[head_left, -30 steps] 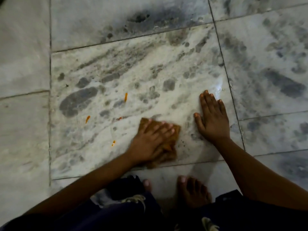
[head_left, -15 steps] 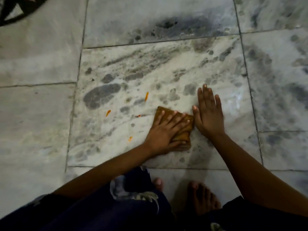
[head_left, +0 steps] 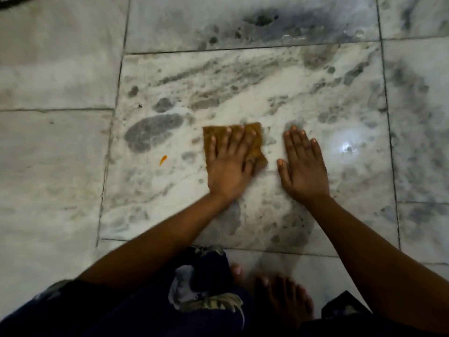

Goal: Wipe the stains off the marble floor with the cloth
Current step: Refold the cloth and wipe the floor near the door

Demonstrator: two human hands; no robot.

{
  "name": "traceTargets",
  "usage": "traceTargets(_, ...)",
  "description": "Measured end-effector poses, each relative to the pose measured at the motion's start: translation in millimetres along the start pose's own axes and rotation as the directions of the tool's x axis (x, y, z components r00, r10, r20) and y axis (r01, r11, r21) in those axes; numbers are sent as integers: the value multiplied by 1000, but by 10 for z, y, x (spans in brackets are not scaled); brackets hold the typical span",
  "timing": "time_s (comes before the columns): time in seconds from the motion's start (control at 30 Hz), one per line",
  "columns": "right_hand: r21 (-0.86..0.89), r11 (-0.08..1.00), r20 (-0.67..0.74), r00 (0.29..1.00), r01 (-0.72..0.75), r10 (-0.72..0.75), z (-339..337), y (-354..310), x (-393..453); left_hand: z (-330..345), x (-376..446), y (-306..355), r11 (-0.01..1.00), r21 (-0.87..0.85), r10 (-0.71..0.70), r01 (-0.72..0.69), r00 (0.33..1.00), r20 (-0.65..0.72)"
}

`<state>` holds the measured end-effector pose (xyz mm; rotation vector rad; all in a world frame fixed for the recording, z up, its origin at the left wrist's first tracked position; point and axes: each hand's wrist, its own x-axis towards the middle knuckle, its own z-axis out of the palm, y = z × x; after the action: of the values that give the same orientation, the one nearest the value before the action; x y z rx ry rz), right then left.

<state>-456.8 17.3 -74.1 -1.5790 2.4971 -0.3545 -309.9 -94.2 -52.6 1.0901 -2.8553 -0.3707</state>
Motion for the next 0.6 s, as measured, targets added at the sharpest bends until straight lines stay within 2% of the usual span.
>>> traceTargets(0.07,0,1000,-1,1000,6,-6,-12,2,1,28,-95,67,991,47,122,-124,992,40)
traceTargets(0.13,0,1000,8,1000,6,-6,-16,13,14,27,116,-23,983,67,170,-173,984,56)
traceTargets(0.2,3,1000,11,1000,7,-7,-21,26,16,4,416,-170,994,61,87,-91,994,63)
traceTargets(0.27,3,1000,8,1000,16,-16,-29,32,8,-90,693,-406,996,55,-78,76,996,38)
traceTargets(0.4,35,999,1,1000,22,-22,-21,36,-3,-241,750,-790,948,-11,-317,317,947,-54)
traceTargets(0.5,39,999,21,1000,16,-17,-51,33,-6,-159,362,-565,940,-48,-341,337,935,-98)
traceTargets(0.6,43,999,20,1000,4,-5,-62,15,13,-51,82,-199,979,8,-205,205,979,1)
